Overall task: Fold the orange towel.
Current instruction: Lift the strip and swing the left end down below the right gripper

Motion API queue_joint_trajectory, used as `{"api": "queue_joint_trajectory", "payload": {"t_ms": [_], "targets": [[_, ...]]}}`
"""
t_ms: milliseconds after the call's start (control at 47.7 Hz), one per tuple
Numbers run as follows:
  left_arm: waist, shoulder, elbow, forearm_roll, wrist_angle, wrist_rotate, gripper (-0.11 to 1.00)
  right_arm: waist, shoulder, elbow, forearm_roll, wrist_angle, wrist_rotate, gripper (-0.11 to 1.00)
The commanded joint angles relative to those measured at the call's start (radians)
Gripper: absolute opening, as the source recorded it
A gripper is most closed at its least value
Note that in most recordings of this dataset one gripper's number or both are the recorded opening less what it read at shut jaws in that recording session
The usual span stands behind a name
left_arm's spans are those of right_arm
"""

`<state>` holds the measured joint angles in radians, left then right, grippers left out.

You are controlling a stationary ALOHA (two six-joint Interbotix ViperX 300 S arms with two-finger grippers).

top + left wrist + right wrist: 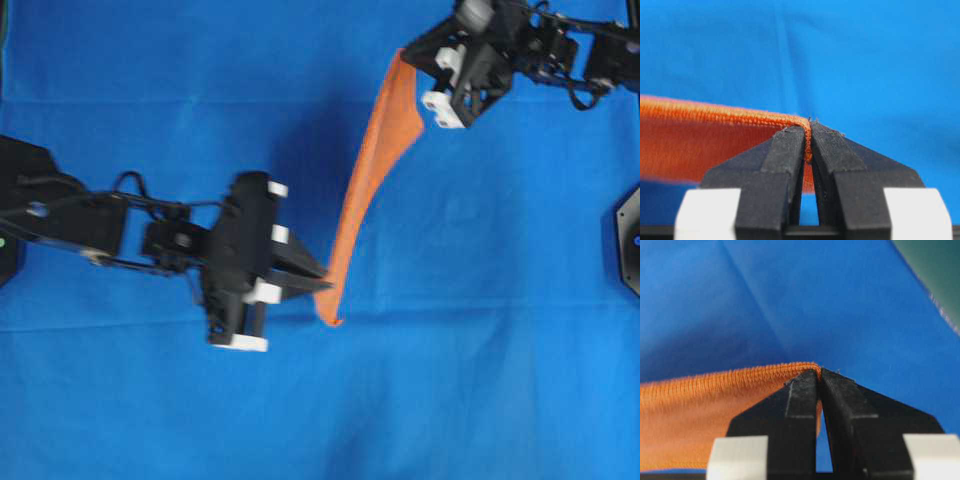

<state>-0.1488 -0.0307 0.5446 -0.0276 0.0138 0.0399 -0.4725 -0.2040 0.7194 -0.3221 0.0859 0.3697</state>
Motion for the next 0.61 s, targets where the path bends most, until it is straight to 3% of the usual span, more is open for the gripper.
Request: {"api": "queue_joint_trajectory", "payload": {"t_ms": [0, 251, 419, 587], "targets": [[-0.031, 0.034, -0.077, 0.002, -0.006, 0.034, 0.01, -0.029, 0.017, -0.060, -0.018, -0.008, 0.002, 0.04], [-0.035, 0.100, -0.158, 0.002, -0.012, 0.067, 0.01, -0.038, 0.048, -0.100, -0.049, -0.009, 0.002, 0.04], [-0.035, 0.160, -0.236, 0.002, -0.044, 0.081, 0.01, -0.061, 0.000, -0.057, -0.051, -0.005, 0.002, 0.04], [-0.037, 0.265, -0.356, 0.000, -0.052, 0.163, 0.01, -0.084, -0.074, 0.014, -0.051, 0.000, 0.002, 0.04]]}}
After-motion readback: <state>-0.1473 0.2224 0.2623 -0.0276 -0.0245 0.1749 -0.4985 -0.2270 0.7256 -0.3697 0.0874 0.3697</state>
